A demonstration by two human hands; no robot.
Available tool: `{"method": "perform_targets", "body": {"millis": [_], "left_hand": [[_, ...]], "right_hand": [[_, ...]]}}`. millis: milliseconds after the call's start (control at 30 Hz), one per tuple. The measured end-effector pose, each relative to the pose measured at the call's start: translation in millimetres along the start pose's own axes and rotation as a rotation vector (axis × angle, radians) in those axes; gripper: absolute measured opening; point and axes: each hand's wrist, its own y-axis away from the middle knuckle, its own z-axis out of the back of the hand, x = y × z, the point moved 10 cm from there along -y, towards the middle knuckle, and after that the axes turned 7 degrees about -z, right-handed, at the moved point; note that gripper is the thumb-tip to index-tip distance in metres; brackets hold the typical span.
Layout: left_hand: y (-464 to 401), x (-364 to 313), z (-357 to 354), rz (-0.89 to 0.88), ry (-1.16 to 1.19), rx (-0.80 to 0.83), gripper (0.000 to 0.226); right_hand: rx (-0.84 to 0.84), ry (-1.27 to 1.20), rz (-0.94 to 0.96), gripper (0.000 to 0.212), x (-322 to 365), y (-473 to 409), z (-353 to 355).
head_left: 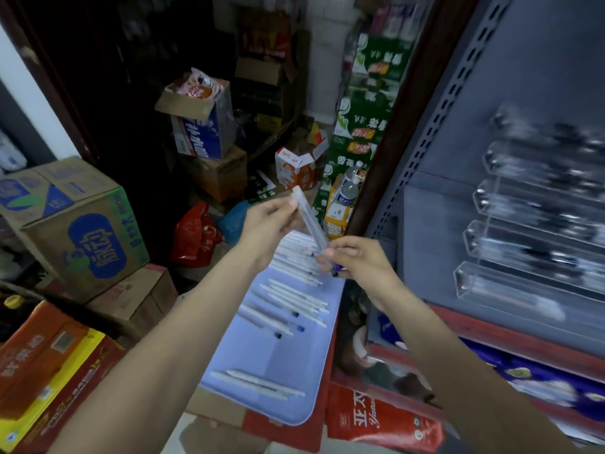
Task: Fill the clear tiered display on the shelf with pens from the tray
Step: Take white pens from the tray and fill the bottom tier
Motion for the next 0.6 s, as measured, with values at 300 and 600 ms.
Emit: {"method": "perform_targets", "body": {"millis": [300,600], "left_hand": [[47,-40,-157,-0.122,-0.252,0.329,0.015],[83,-33,-281,-0.454,-1.000,0.714,0.035]], "right_hand": [[-0.304,0.169,0.168,0.008,41,61,119],[-0.351,-0.059,0.385,0.013,47,130,239]]}}
